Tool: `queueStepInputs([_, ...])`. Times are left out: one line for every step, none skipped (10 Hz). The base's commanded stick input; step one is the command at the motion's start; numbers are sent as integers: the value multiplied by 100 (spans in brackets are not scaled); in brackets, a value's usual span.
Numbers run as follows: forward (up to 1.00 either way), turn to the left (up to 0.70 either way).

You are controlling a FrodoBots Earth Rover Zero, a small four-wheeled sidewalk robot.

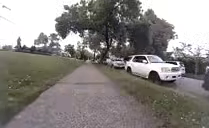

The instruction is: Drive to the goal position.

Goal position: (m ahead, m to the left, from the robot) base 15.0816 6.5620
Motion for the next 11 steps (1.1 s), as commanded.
queueStepInputs([70,0])
queueStepInputs([70,0])
queueStepInputs([70,0])
queueStepInputs([70,0])
queueStepInputs([70,0])
queueStepInputs([70,0])
queueStepInputs([70,0])
queueStepInputs([70,0])
queueStepInputs([70,0])
queueStepInputs([70,0])
queueStepInputs([70,0])
